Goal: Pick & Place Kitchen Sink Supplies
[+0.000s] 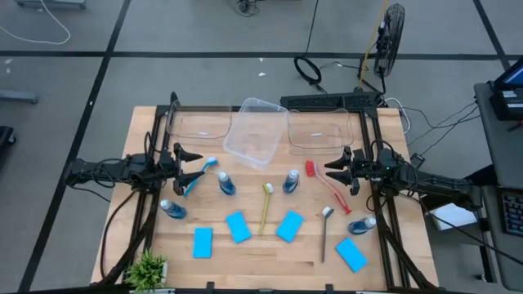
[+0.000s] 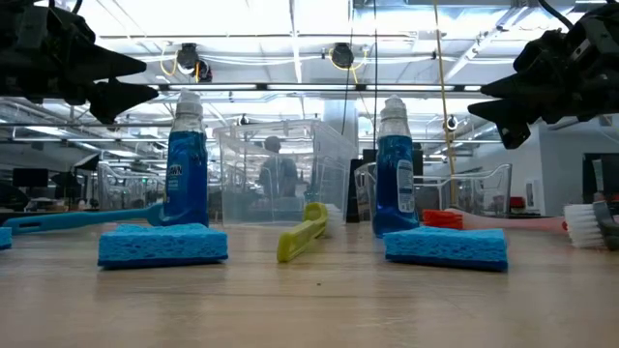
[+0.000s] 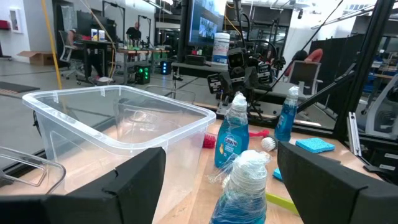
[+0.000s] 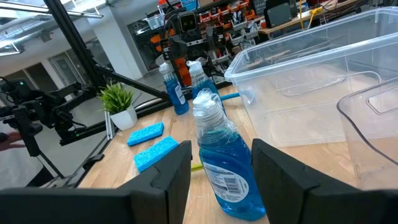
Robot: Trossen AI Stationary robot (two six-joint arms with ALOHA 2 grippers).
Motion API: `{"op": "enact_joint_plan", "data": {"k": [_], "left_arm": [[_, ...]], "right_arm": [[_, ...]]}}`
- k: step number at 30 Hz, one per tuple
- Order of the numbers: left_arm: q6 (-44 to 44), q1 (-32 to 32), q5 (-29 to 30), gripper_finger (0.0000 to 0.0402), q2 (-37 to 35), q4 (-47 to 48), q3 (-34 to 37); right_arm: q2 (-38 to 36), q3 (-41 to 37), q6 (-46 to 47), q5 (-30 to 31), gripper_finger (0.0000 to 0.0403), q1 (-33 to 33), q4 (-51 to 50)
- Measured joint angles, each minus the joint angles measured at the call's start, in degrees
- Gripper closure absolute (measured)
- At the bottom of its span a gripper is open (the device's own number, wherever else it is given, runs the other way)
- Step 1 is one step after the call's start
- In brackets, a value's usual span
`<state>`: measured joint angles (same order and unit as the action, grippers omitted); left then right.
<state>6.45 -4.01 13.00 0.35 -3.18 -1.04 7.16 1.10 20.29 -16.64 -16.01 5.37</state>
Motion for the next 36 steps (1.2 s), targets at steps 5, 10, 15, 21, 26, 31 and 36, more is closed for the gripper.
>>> {"op": "enact_joint_plan", "data": {"k": [5,10,15,21,26,31,36], "left_arm": [[0.01,0.01,0.01,0.0091,0.00,0.00,0.00],[0.01,0.00,0.01,0.0091,0.01,0.00,0.00],[0.01,0.00,-0.01,0.0091,0.01,0.00,0.01],[0.00,0.00,-0.01,0.0091,0.00,0.00,0.00],[0.01,0.00,-0.01,0.0091,0.01,0.00,0.00],[-0.01,0.00,0.00,0.0091,0.01,0.00,0.00],[-0.22,0.02,0.10,0.0091,-0.01,0.00,0.02]], "right_arm": [[-0.02,0.00,0.00,-0.01,0.0248,0.00,0.01],[0.00,0.00,0.00,-0.01,0.0248,0.00,0.00],[0.00,0.00,-0.02,0.00,0.0248,0.00,0.00],[-0.01,0.00,-0.02,0.00,0.0248,0.00,0.00],[-0.02,0.00,0.00,0.00,0.0248,0.00,0.02],[-0.02,0.00,1.25,1.61,0.0248,0.00,1.36],[-0.02,0.00,9.21,4.84,0.0248,-0.02,6.56]]}}
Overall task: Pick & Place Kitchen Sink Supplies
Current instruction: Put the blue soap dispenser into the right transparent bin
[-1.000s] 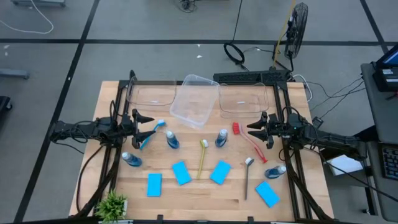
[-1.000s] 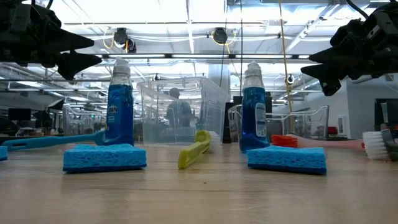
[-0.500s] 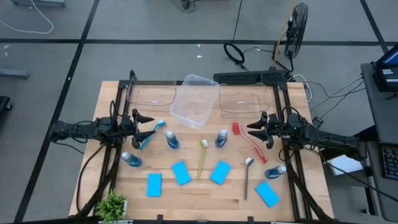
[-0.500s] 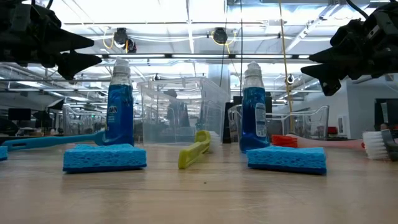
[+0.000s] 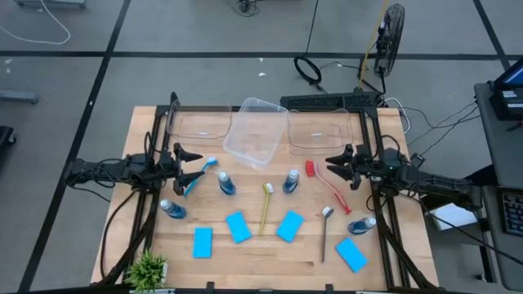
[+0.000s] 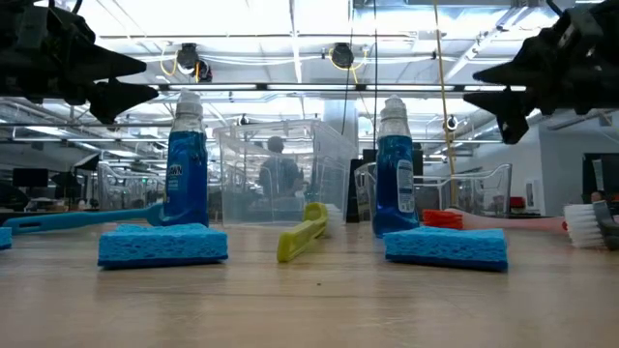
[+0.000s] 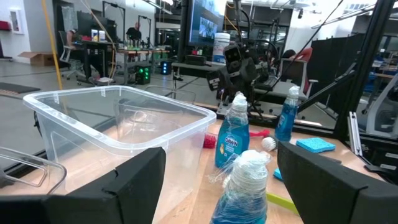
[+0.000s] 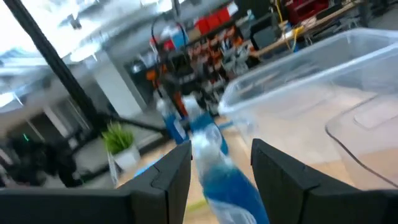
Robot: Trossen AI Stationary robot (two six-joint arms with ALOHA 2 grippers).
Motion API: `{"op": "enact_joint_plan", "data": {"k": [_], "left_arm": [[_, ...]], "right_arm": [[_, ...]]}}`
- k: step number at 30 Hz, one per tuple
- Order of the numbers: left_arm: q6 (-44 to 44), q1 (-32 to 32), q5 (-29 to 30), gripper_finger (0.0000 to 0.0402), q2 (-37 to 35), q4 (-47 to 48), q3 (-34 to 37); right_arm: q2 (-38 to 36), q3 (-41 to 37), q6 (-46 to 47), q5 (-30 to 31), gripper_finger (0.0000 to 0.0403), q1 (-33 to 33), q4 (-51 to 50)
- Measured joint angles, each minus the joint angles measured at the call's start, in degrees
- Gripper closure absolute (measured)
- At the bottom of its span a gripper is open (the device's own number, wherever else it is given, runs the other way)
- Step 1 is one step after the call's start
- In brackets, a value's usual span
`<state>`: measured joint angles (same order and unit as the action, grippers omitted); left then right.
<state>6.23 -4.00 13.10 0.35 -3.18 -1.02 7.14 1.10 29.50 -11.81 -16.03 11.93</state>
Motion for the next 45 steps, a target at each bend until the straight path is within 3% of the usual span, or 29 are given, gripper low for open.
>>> {"op": "enact_joint_plan", "data": {"k": [7,34,41,45], "left_arm": [[0.14,0.00,0.00,0.0091,0.02,0.00,-0.01],[0.41,0.01,0.00,0.0091,0.02,-0.13,-0.02],[7.86,-0.02,0.48,0.0091,0.02,-5.71,-0.01],[6.69,-0.01,-1.18,0.0091,0.07,-4.37,-2.72]], "right_arm": [[0.00,0.00,2.71,-0.23,0.0248,-0.01,4.57],[0.00,0.00,-0.64,-0.38,0.0248,-0.01,4.54],[0.02,0.00,-0.63,-0.27,0.0248,-0.01,4.50],[0.02,0.00,-0.63,-0.02,0.0248,-0.01,4.49]]}}
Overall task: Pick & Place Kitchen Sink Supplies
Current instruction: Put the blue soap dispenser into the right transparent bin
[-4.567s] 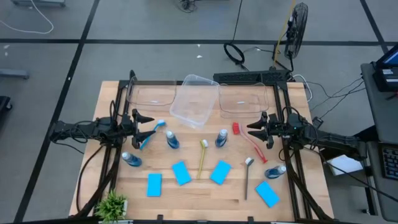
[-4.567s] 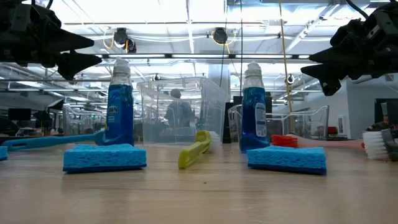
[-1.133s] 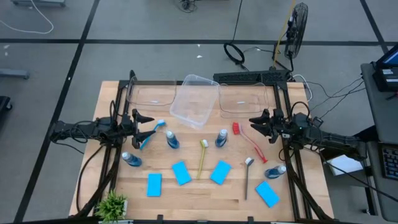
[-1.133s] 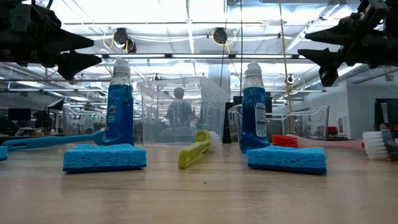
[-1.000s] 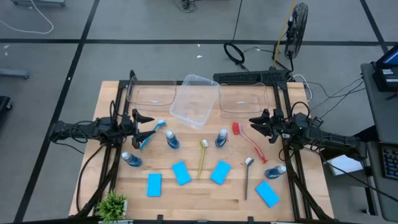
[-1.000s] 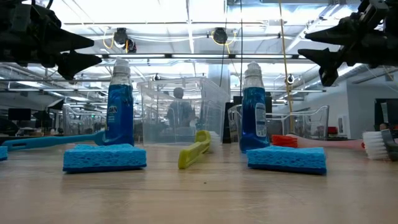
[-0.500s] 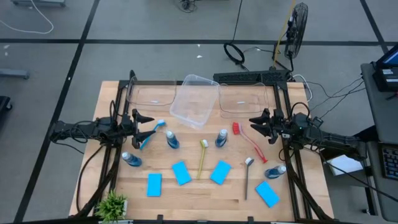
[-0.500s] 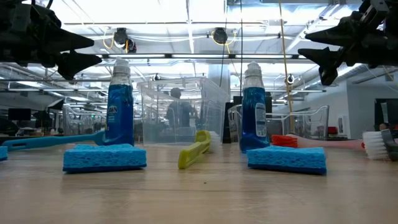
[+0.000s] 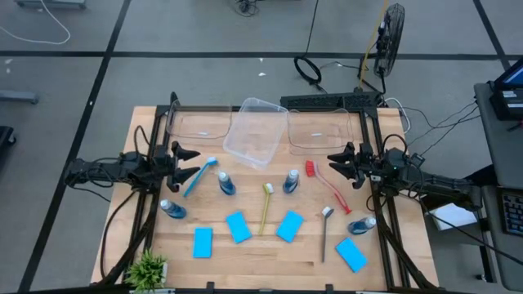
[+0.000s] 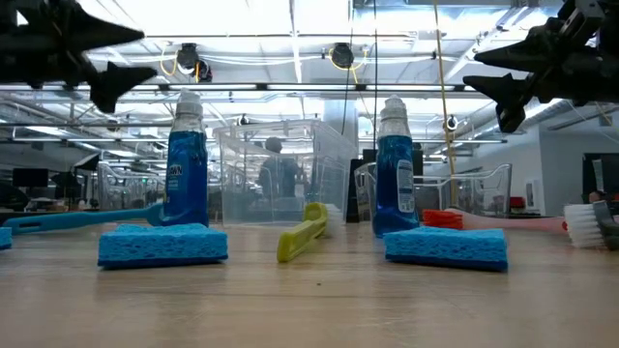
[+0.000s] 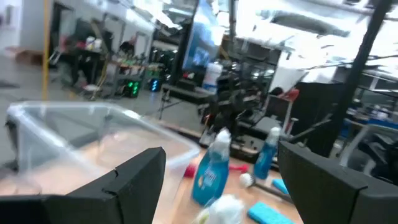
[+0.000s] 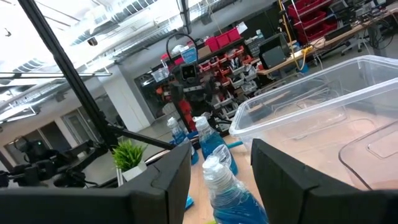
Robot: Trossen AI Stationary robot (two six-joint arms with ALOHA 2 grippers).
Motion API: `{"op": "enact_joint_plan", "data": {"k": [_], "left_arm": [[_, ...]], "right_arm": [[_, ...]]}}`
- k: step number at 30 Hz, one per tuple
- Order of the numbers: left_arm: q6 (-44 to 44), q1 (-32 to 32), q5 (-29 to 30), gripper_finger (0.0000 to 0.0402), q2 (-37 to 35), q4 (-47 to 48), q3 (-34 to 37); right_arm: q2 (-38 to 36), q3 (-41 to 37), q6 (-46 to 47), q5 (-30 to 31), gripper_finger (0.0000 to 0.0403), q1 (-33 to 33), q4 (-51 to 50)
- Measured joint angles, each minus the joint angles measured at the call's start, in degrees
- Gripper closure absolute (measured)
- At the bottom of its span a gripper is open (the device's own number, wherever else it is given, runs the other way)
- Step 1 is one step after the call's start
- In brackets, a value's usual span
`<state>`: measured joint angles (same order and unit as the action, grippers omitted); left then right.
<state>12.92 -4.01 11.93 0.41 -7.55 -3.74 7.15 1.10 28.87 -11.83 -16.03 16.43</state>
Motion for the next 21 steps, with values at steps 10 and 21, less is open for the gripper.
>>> {"op": "enact_joint_plan", "data": {"k": [10,21], "left_arm": [[-0.53,0.00,-2.04,0.0091,12.03,16.55,-17.53],[-0.78,0.01,-6.09,0.0091,42.39,29.19,-39.99]], "right_arm": [[0.00,0.00,0.41,4.44,0.0248,0.02,-0.01],[-0.02,0.00,0.41,4.35,0.0248,0.02,-0.10]]}}
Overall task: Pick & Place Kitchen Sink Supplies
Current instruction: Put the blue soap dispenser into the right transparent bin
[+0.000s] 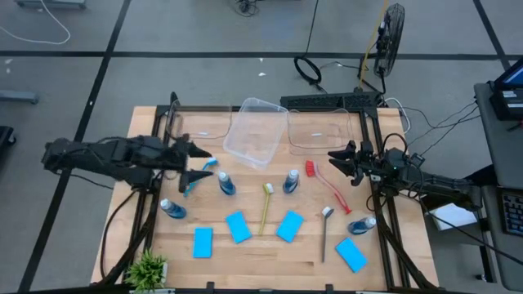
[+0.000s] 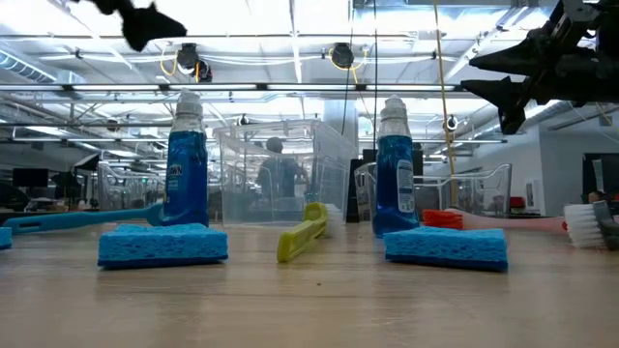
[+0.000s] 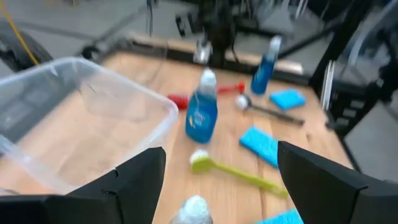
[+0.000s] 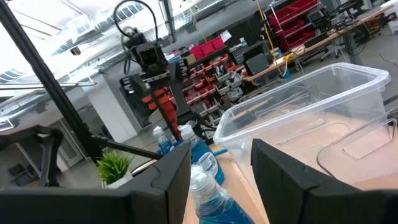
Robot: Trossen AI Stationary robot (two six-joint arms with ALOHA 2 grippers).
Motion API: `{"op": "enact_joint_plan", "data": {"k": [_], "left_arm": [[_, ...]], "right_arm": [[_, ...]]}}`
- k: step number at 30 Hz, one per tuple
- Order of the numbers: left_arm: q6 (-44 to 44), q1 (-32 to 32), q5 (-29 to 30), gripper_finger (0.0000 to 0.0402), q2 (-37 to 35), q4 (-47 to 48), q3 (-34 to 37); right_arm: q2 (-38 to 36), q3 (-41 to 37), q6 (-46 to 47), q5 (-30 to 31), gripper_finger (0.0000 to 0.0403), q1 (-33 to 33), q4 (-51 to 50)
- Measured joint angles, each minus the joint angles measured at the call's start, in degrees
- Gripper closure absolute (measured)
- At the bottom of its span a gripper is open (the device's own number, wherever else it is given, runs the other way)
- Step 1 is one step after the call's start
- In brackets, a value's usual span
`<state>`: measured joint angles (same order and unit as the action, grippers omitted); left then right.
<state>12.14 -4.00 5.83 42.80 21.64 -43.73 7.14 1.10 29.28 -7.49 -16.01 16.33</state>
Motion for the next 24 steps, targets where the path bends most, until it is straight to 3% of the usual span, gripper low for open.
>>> {"op": "enact_joint_plan", "data": {"k": [11,24], "left_arm": [[3.26,-0.01,-0.69,0.0091,17.78,18.51,-16.62],[3.48,-0.01,-1.89,0.0091,20.97,21.58,-17.35]], "right_arm": [[0.00,0.00,0.00,-0.02,0.0248,0.00,-0.46],[0.01,0.00,0.02,-0.02,0.0248,0.00,-0.68]]}}
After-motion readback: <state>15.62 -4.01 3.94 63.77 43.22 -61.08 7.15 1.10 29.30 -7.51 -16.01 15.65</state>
